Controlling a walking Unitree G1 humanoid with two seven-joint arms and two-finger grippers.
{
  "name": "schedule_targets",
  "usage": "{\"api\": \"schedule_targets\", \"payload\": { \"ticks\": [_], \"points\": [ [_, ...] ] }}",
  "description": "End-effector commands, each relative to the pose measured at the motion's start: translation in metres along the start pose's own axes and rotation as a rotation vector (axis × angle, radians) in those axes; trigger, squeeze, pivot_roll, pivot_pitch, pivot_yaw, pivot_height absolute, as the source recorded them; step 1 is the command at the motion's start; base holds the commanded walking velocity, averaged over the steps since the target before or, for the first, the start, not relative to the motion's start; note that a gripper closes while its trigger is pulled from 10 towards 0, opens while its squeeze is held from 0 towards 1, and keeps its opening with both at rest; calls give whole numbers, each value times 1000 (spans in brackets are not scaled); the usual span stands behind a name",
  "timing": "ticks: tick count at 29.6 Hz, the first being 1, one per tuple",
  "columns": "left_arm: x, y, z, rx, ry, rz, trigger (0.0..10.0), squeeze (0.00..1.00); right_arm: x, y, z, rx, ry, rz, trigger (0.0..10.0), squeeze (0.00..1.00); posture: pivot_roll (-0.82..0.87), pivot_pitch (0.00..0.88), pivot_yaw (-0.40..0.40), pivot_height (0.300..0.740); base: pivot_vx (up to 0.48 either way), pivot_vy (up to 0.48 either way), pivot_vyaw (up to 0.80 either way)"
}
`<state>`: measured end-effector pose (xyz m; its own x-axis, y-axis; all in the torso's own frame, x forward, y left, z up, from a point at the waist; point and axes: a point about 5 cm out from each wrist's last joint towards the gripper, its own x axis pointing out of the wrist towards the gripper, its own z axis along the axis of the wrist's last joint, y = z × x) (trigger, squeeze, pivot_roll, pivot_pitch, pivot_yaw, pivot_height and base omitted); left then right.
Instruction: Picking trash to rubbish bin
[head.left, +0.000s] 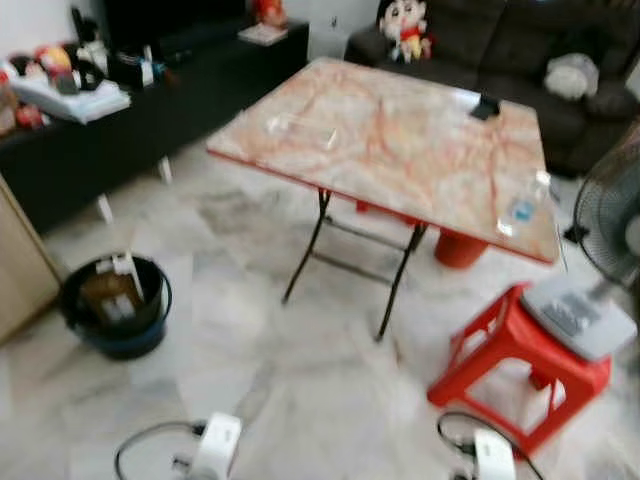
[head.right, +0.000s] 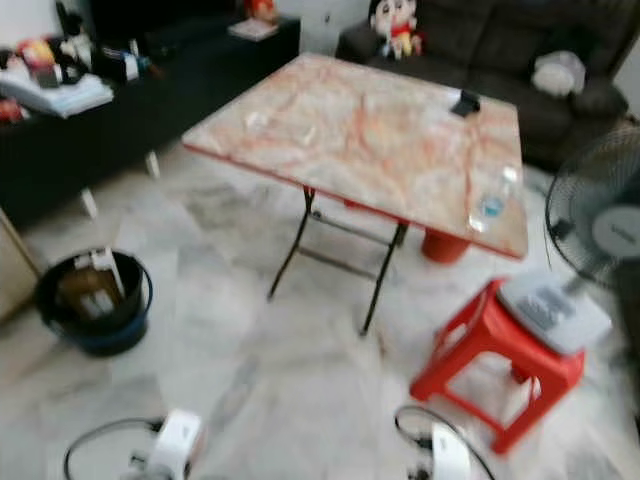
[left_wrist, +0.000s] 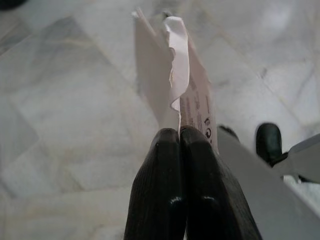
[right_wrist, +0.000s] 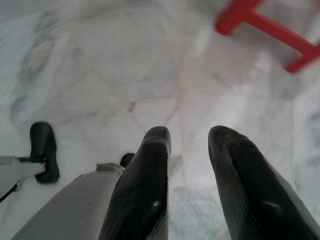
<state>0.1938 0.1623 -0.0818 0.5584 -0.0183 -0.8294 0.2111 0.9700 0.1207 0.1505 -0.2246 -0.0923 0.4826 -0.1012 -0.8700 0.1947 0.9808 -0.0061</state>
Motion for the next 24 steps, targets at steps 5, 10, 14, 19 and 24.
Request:
{"api": "schedule_targets", "payload": {
  "ticks": [5, 10, 14, 19, 24],
  "points": [
    [0, -7, -5, -8, 18, -13, 10000, 0, 0, -5, 6, -10, -13, -11, 10000, 0, 2, 0, -133, 740, 0, 0, 800],
    [0, -7, -1, -18, 9, -10, 10000, 0, 0, -5, 9, -10, -22, -11, 10000, 0, 1, 0, -147, 740, 0, 0, 711],
    [0, -7, 1, -40, 3, -2, 10000, 0, 0, -6, 14, 35, -52, -11, 10000, 0, -5, 11, -152, 740, 0, 0, 0],
    [0, -6, -4, -42, 13, 2, 10000, 0, 1, -4, 22, 46, -68, -10, 10000, 0, -12, 22, -149, 740, 0, 0, 0],
    [0, -5, -6, -40, 20, 7, 10000, 0, 2, 0, 27, 47, -77, 2, 10000, 0, -17, 38, -154, 740, 0, 0, 0]
  ]
}}
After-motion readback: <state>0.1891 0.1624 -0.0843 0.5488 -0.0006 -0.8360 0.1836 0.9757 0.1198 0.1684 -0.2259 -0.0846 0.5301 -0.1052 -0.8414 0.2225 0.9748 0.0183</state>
